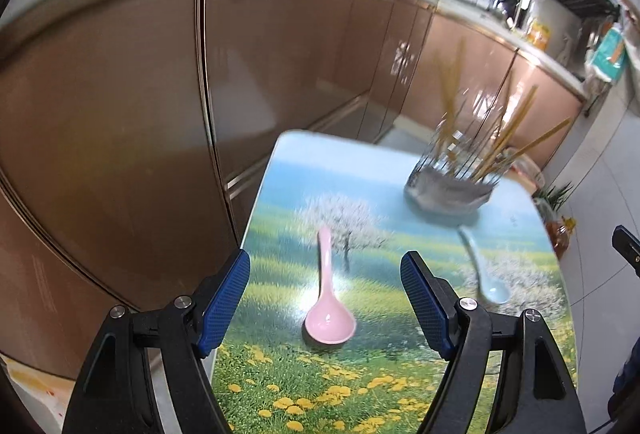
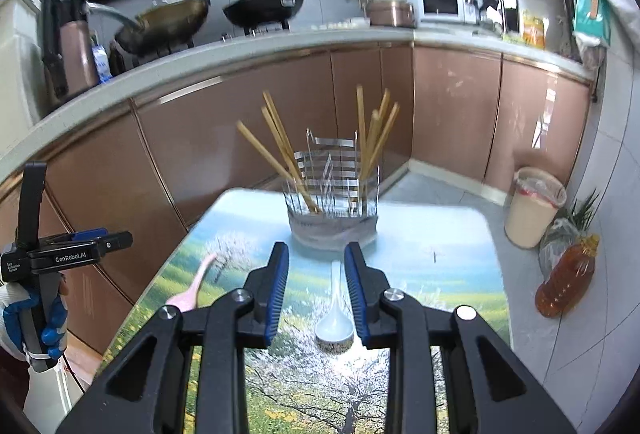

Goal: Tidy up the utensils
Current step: 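Withdraw both tools and lower them toward the pink and pale blue spoons, then close the left tool on the pink spoon while the right tool grasps the pale blue spoon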

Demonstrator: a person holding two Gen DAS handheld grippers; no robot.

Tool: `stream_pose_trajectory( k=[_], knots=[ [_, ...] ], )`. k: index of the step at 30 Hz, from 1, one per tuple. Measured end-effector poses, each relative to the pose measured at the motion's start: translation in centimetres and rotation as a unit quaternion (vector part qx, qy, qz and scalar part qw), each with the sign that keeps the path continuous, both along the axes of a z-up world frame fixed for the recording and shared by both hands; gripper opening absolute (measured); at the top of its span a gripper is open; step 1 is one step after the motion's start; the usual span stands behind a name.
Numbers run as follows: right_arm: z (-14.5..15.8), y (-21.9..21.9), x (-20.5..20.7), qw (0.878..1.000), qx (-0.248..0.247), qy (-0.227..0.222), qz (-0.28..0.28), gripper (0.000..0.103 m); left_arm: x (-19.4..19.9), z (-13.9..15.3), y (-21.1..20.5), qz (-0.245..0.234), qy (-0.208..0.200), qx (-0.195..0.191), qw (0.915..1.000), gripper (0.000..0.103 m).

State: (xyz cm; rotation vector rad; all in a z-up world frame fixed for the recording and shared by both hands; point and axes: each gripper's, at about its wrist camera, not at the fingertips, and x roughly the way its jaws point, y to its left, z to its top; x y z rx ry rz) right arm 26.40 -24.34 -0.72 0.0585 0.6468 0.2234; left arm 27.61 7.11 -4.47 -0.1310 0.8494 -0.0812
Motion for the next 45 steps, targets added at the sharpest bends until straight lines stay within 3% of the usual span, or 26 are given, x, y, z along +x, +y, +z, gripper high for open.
stream_pose_trajectory(
  k=[10,19,22,45],
  knots=[
    [-6.7,0.0,5.0,0.998,0.001,0.066,-0.005,0.028,3.3,-4.6,0.0,0.013,0.025,0.007,0.9996,0.077],
    [-10.7,1.6,9.0,0.993,-0.018,0.114,0.01,0.028,5.9,-8.2,-0.6,0.006,0.052,0.005,0.9986,0.077],
    [-11.8,2.2,10.1,0.991,-0.022,0.127,0.015,0.033,6.7,-9.2,-0.6,0.006,0.061,0.003,0.9981,0.077],
    [-16.9,2.9,14.6,0.976,-0.051,0.209,0.023,0.033,10.1,-13.0,-2.3,-0.019,0.116,0.04,0.9923,0.077]
  ],
)
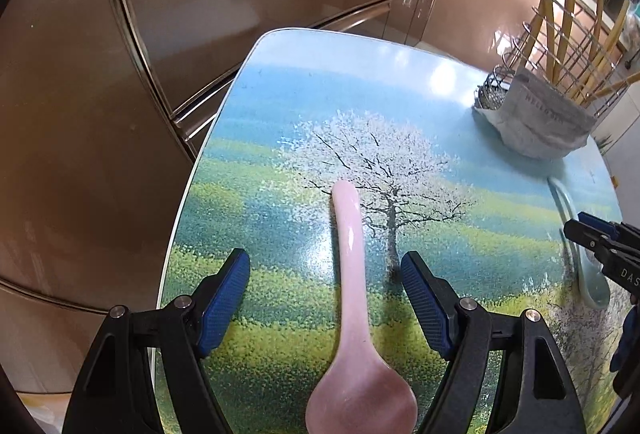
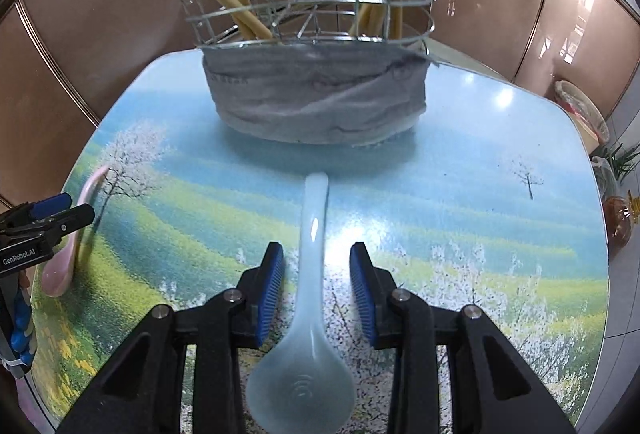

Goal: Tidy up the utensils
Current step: 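Close the left tool on the pink spoon while the right tool grasps the pale blue spoon, then lift both spoons upright and carry them over the wire holder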

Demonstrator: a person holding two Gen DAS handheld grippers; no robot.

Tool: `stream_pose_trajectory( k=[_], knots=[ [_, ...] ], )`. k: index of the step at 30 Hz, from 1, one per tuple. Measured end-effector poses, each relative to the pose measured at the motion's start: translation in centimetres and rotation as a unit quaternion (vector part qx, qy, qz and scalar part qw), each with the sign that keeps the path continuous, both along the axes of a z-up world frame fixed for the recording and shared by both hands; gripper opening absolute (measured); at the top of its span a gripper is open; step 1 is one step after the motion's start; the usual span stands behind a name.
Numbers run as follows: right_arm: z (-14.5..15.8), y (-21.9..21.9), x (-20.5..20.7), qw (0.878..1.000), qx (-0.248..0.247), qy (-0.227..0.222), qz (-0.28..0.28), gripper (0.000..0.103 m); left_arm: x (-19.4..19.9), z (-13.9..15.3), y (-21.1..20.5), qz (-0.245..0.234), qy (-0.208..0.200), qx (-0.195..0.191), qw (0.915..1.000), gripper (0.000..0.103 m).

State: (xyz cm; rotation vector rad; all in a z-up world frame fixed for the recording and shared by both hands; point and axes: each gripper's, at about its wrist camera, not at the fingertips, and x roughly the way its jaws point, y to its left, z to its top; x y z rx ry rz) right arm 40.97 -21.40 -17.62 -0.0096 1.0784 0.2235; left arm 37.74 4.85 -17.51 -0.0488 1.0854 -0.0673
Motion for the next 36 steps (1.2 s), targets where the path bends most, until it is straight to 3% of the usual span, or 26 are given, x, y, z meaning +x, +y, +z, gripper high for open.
stream_pose_trajectory(
  k=[6,9,11,12,14,17,21,29,36],
  knots=[
    [0.0,-0.3,0.8,1.0,0.002,0.009,-0.007,0.032,0.4,0.3,-0.5,-0.012,0.016,0.006,0.9998,0.064],
    [0.0,-0.4,1.1,1.0,0.007,0.012,-0.009,0.023,0.8,0.5,-0.8,-0.019,0.025,0.012,0.9995,0.051],
    [0.0,-0.6,1.3,1.0,0.011,0.014,-0.01,0.014,1.0,0.6,-0.8,-0.022,0.03,0.009,0.9993,0.035],
    [0.0,-0.7,1.3,1.0,0.014,0.014,-0.01,0.013,1.1,0.6,-0.8,-0.024,0.034,0.005,0.9991,0.032],
    [0.0,-1.0,1.0,0.999,0.028,0.013,-0.012,0.011,1.3,0.7,-0.6,-0.024,0.042,-0.011,0.9988,0.012],
    [0.5,-1.5,-0.1,0.999,0.043,0.001,-0.012,0.011,0.9,0.7,-0.2,-0.02,0.044,-0.032,0.9983,0.011],
    [1.9,-2.0,-2.3,0.997,0.064,-0.032,-0.005,0.011,-0.7,1.8,0.1,-0.018,0.01,-0.05,0.9985,0.011],
    [5.6,-2.6,-7.6,0.989,0.095,-0.109,0.0,0.01,-5.8,6.7,-0.6,-0.035,-0.081,-0.084,0.9926,0.011],
    [10.1,-2.2,-10.4,0.981,0.095,-0.167,0.005,0.01,-8.5,11.4,-1.9,-0.056,-0.145,-0.103,0.9825,0.011]
  ],
)
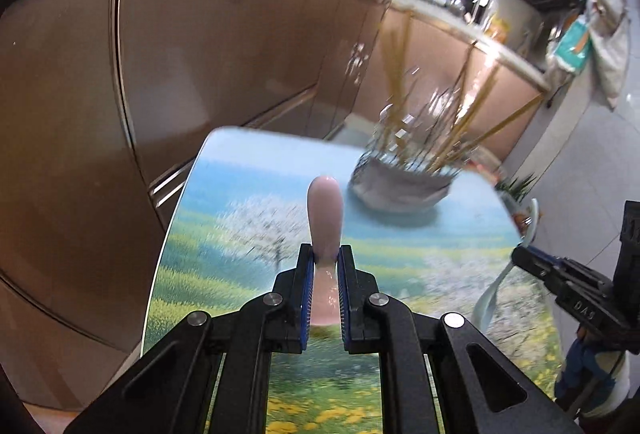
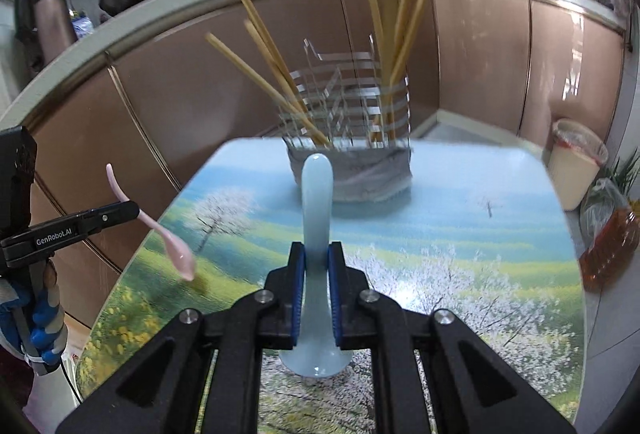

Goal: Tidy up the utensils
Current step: 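Lift both spoons upright and carry them over the wire holder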

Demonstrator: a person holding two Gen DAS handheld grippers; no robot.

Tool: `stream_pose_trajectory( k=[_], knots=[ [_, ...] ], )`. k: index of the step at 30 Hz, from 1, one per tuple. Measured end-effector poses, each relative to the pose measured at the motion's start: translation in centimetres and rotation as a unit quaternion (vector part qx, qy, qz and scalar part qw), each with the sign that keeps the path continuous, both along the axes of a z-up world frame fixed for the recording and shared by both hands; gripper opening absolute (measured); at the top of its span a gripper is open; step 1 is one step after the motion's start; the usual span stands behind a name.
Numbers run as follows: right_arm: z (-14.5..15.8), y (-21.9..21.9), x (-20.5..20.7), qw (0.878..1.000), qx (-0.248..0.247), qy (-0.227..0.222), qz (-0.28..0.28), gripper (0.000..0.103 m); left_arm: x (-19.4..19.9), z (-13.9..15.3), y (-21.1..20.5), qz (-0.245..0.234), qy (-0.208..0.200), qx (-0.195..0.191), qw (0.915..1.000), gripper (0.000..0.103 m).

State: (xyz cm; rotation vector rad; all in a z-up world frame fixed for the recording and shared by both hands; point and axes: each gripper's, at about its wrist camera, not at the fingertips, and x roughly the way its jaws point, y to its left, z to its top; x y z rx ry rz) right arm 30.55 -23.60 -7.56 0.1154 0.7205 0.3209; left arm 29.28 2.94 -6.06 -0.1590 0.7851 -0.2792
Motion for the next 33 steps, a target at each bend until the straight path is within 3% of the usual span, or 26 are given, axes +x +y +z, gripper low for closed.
stream_pose_trajectory(
  k=[10,15,18,25,33],
  knots=[
    [8.3,0.7,0.2,0.997,0.003,-0.083,-0.007,0.01,0.4,8.7,-2.6,-0.037,-0.064,-0.032,0.9967,0.011],
    [13.2,1.7,3.5,0.991,-0.009,-0.135,-0.018,0.01,3.3,12.6,-4.9,-0.043,-0.102,-0.036,0.9933,0.011],
    [14.4,2.1,6.6,0.988,-0.024,-0.152,-0.035,0.01,6.3,13.5,-6.5,-0.037,-0.105,-0.042,0.9929,0.011],
    [12.8,2.8,12.9,0.982,-0.065,-0.162,-0.069,0.011,12.8,11.1,-9.6,-0.01,-0.103,-0.03,0.9941,0.011],
    [7.8,1.9,16.0,0.985,-0.08,-0.122,-0.088,0.011,15.0,7.3,-10.3,0.0,-0.08,-0.017,0.9966,0.011]
  ],
)
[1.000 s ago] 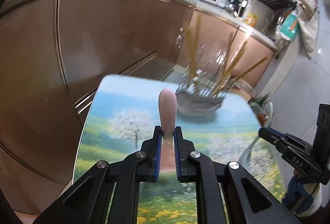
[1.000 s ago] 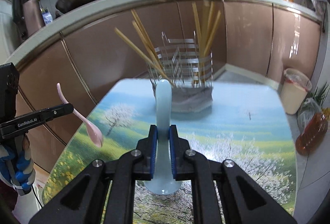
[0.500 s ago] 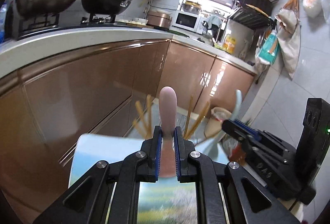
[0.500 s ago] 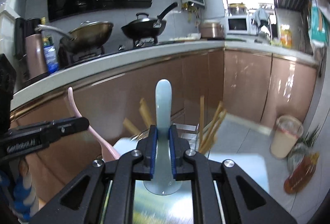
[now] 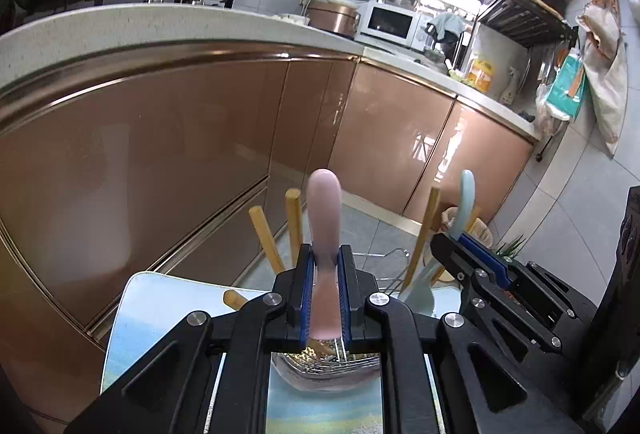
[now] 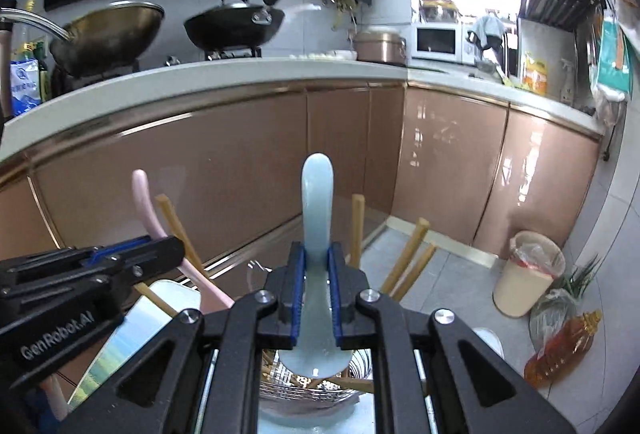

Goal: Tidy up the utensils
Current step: 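Lift both spoons upright and carry them over the wire holder, then open both tools to drop the spoons into the wire holder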

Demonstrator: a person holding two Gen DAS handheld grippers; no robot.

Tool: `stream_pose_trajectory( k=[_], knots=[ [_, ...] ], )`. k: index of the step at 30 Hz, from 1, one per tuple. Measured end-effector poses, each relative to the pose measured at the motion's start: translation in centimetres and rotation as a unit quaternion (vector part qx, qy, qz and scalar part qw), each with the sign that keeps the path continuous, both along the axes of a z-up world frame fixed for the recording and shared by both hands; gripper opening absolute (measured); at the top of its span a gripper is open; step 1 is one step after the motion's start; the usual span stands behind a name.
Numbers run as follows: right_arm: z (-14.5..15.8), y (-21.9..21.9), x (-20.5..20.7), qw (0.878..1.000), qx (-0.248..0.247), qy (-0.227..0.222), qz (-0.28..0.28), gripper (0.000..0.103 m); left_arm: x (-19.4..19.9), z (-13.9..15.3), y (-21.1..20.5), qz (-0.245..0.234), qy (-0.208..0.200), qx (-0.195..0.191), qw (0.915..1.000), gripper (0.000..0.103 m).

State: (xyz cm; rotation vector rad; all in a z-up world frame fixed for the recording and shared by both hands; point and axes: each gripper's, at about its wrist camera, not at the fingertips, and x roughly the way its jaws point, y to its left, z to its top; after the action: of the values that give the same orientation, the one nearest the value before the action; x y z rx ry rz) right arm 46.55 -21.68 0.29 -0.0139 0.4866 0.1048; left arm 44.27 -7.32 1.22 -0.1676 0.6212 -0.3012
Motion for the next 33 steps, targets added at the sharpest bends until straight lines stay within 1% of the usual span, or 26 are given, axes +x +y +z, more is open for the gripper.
stream_pose_trajectory(
  k=[4,7,9,10,11,17,21,23,27,29,30,33],
  knots=[
    [-0.8,-0.5,0.0,1.0,0.007,0.009,0.0,0.014,-0.1,-0.2,-0.1,-0.006,0.004,0.008,0.9999,0.012],
    [-1.0,-0.6,0.0,1.0,0.008,0.014,0.003,0.014,-0.7,0.0,-0.1,-0.006,0.001,0.015,0.9999,0.016],
    [-0.9,-0.7,-0.4,1.0,0.014,0.015,0.003,0.014,-0.9,0.2,0.1,-0.005,-0.002,0.013,0.9999,0.022],
    [-0.8,-0.7,-0.5,1.0,0.015,0.016,0.003,0.014,-1.2,0.4,0.3,-0.004,-0.004,0.011,0.9999,0.031],
    [-0.6,-0.7,-0.8,1.0,0.016,0.015,0.003,0.014,-1.6,0.8,0.5,-0.003,-0.008,0.01,0.9999,0.036],
    [1.5,-0.5,-3.0,1.0,0.016,0.001,0.005,0.016,-3.9,2.7,1.3,0.0,-0.024,0.005,0.9997,0.044],
    [3.0,-0.5,-5.3,1.0,0.019,-0.008,0.006,0.019,-5.9,4.0,2.1,0.005,-0.036,0.001,0.9994,0.048],
    [3.7,-0.4,-6.7,1.0,0.021,-0.014,0.006,0.02,-7.2,4.6,2.6,0.008,-0.041,-0.002,0.9991,0.054],
    [4.7,-0.2,-10.3,0.999,0.021,-0.025,0.007,0.022,-10.0,5.4,3.5,0.016,-0.049,-0.004,0.9986,0.061],
    [5.0,0.0,-12.1,0.999,0.021,-0.027,0.006,0.023,-11.8,5.7,4.0,0.023,-0.054,-0.002,0.9983,0.067],
    [5.1,0.1,-13.3,0.999,0.022,-0.029,0.006,0.025,-12.4,5.8,4.2,0.024,-0.056,0.0,0.9981,0.068],
    [5.1,0.5,-16.5,0.999,0.022,-0.033,0.004,0.034,-15.3,5.9,4.8,0.04,-0.067,0.012,0.9969,0.075]
  ],
)
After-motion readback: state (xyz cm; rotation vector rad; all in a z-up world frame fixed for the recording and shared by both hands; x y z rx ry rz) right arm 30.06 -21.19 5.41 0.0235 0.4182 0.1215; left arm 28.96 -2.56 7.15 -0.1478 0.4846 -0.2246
